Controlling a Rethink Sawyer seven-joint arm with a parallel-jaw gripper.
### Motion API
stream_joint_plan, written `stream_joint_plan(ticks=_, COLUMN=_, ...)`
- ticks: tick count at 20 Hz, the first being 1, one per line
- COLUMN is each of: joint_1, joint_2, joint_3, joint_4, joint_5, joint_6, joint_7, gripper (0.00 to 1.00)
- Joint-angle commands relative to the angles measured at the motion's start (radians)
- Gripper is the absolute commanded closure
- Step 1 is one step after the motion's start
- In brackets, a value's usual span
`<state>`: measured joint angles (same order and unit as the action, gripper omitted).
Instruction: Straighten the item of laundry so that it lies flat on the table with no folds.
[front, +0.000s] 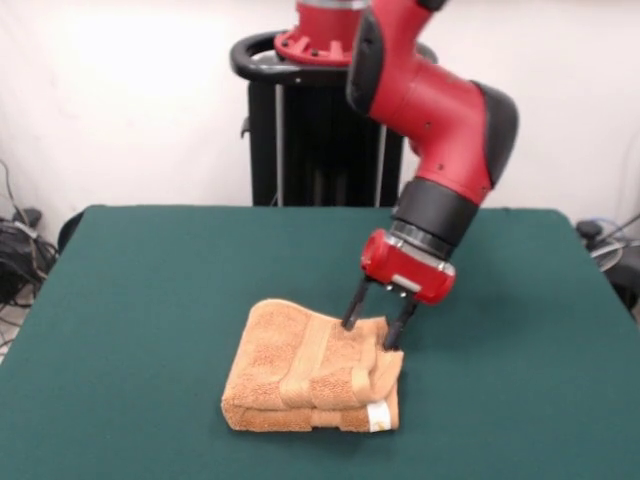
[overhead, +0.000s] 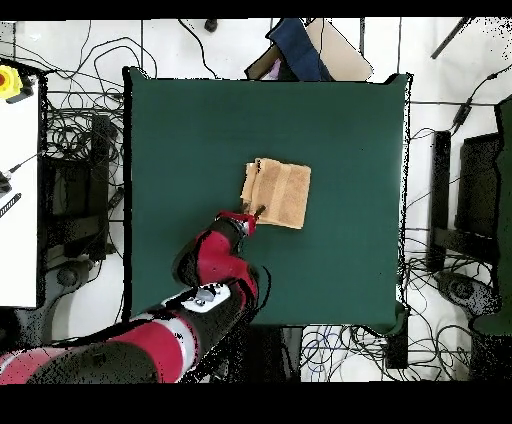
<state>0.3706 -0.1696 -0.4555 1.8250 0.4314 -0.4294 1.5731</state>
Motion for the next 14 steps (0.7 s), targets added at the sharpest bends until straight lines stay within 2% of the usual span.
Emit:
stream_joint_plan(ticks=1, joint_1=0.003, joint_2=0.048, joint_3=0.012, joint_4=-0.035, joint_5=0.063, joint_6=0.141, joint_7=0.130, gripper=0.00)
stream_joint_plan(ticks=3, joint_1=-0.004, joint_2=0.042, joint_3=0.020, joint_4=-0.038, joint_5=0.055, joint_6=0.150, joint_7=0.132, gripper=0.00)
stream_joint_plan(ticks=4, joint_1=-0.007, joint_2=0.039, joint_3=0.025, joint_4=-0.040, joint_5=0.051, joint_6=0.154, joint_7=0.134, gripper=1.00)
stream_joint_plan(ticks=10, joint_1=0.005, joint_2=0.057, joint_3=0.026, joint_4=-0.042, joint_5=0.084, joint_6=0.155, joint_7=0.163, gripper=1.00)
stream_joint_plan(ticks=14, joint_1=-0.039, joint_2=0.058, joint_3=0.066, joint_4=-0.050, joint_5=0.047, joint_6=0.125, joint_7=0.181, gripper=1.00)
